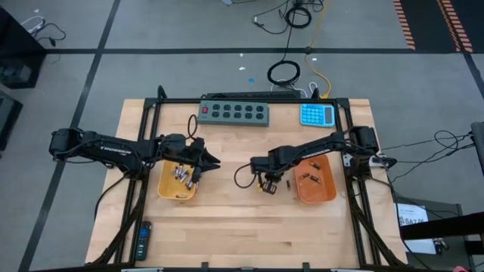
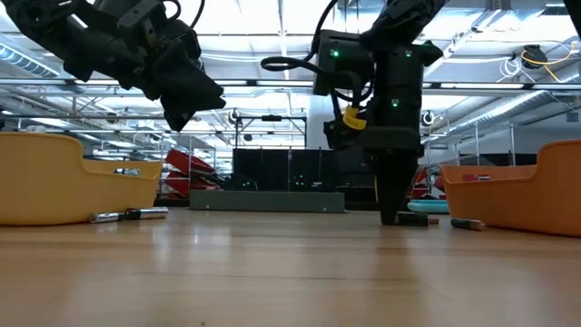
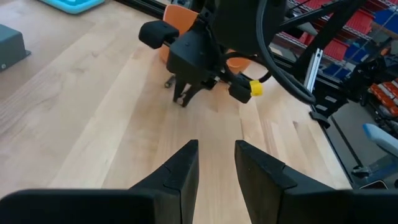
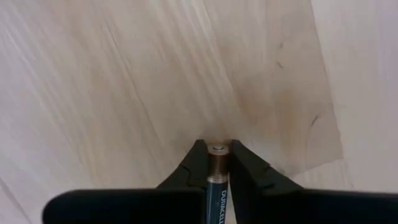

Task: Sort batteries
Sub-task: Put the black battery into the orange bin

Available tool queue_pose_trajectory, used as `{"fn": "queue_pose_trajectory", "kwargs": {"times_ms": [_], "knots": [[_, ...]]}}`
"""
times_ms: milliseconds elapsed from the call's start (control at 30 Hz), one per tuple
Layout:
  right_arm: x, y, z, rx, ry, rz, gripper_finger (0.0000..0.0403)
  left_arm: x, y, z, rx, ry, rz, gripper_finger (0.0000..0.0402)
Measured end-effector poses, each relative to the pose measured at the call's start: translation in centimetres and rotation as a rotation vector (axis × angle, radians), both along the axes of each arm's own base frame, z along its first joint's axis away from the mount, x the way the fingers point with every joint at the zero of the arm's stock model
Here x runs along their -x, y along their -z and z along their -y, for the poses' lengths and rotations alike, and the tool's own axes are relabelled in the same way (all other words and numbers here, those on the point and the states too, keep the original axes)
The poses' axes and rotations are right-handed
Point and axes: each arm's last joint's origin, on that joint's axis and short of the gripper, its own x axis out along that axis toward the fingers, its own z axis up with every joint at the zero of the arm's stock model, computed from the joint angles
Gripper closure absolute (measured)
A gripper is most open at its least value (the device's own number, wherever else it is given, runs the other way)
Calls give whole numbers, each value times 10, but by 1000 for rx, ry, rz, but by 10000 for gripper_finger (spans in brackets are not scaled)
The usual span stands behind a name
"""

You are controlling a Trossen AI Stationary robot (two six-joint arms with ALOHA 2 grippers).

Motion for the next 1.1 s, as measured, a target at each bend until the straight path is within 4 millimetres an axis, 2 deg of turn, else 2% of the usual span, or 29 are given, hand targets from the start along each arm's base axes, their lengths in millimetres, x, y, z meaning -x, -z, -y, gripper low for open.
{"fn": "queue_pose_trajectory", "kwargs": {"times_ms": [200,267,367,500,567,633,767,867,1000,1100], "knots": [[-14,-20,0,35,-47,49,385,0,0,0,0,0,0,288],[-15,-31,-1,52,-64,16,385,0,0,0,0,0,0,288],[-12,-59,-6,105,-75,-23,385,0,1,0,1,0,-8,288],[14,-95,-27,91,-45,-82,385,1,2,0,7,-1,-19,288],[35,-102,-35,90,-7,-160,385,1,2,0,8,0,-20,288],[56,-101,-38,111,36,-227,383,1,2,1,8,1,-20,288],[90,-82,-37,151,102,-276,326,0,1,4,9,13,-13,288],[104,-74,-34,125,121,-272,270,0,1,9,6,28,-8,288],[103,-96,-30,129,129,-204,219,-1,0,10,-6,9,-6,288],[94,-118,-19,200,114,-133,212,-1,0,10,-12,2,1,288]]}}
